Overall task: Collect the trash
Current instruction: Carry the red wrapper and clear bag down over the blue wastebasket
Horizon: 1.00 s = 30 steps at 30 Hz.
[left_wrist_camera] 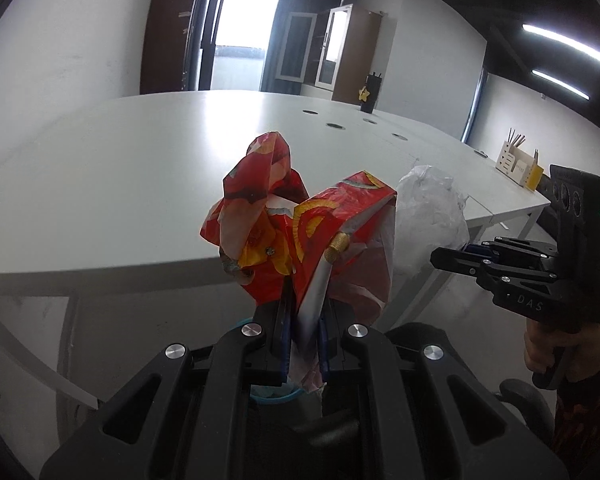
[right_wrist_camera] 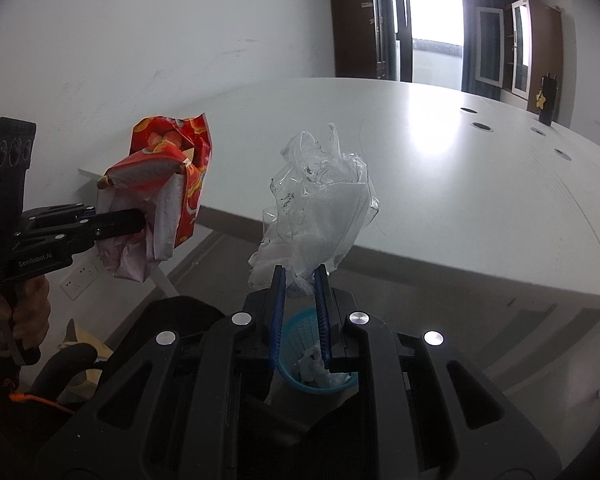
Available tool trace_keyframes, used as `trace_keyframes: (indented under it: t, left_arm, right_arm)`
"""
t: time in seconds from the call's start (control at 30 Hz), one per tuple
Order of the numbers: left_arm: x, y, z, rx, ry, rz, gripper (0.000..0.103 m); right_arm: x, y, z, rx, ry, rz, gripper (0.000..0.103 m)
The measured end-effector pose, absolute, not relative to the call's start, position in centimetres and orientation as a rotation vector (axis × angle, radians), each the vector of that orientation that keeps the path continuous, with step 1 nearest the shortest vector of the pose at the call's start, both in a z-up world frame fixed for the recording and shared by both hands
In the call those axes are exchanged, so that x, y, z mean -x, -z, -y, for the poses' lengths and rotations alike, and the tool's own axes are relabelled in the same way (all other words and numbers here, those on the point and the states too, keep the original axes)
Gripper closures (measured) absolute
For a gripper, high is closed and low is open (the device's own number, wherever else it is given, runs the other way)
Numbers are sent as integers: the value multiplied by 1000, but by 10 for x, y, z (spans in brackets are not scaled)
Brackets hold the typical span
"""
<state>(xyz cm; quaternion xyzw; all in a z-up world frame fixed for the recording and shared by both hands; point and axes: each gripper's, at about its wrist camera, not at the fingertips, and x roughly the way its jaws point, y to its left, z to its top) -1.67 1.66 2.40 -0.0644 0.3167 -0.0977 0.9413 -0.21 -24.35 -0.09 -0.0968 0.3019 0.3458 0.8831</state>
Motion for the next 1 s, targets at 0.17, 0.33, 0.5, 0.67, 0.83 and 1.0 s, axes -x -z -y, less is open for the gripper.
trace_keyframes:
  t: [0.17,0.33,0.5,0.67,0.83,1.0]
  left_arm:
    - [23,-4,-9,50,161,-699,94]
    - [24,15,-2,24,186,-745,94]
    - [19,50,12,2,211,-827,94]
    - [-4,88,10,42,195,-905,94]
    - [-37,126,2,102,156,-970,94]
    - [-66,155,-1,151,126,-1012,94]
  right_arm:
    - [19,23,249,217,-727,-678,89]
    - [18,49,249,239,-713,-735,89]
    - [11,76,246,237,-713,-801,89]
    - [-7,106,241,233,-696,-865,89]
    - [-34,140,233,227,-673,-941,89]
    - [-55,171,220,218,-646,-1009,89]
